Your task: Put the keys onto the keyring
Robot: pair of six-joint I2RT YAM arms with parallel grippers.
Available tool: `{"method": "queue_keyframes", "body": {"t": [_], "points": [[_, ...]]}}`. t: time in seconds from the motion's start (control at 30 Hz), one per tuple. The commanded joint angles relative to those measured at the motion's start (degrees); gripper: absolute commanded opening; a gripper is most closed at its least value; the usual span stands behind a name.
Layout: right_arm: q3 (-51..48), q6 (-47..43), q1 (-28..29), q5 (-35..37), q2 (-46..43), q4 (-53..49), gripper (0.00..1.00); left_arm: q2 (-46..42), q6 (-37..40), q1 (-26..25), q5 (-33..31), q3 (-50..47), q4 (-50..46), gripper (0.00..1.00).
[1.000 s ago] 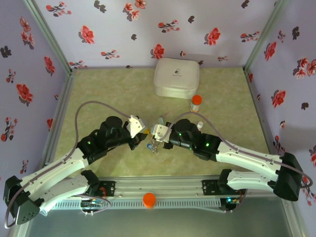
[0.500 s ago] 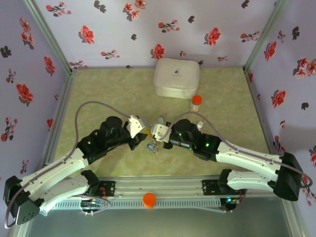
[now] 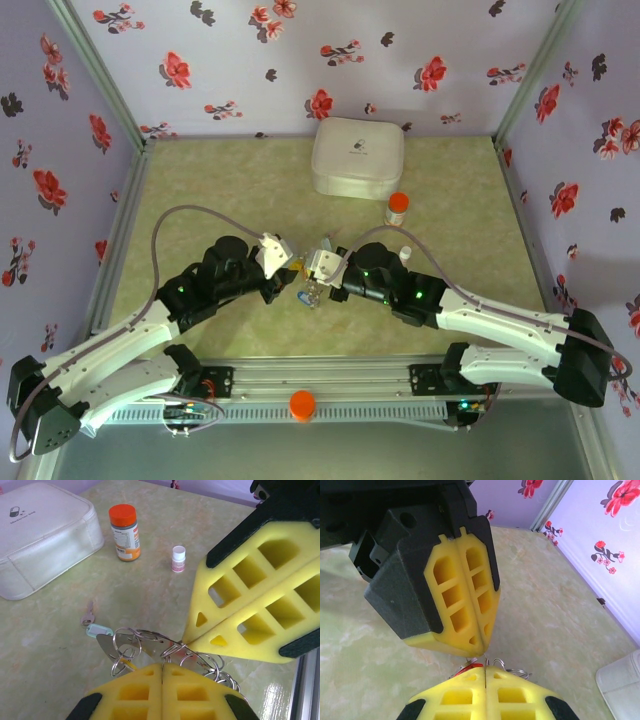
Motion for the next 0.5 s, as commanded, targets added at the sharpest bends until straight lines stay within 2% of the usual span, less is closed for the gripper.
{"method": "queue_keyframes", "body": {"t": [0.0, 0.47], "points": [[-0.45, 1.01, 0.59, -1.42, -1.91, 2.30, 0.00, 0.94, -1.00, 0.45, -5.22, -0.20, -1.48, 0.00], [-0.59, 0.86, 0.57, -0.90, -2.24, 1.99, 0.00, 1.86, -1.17, 0.79, -5.78, -0.07, -2.10, 0.00]]}}
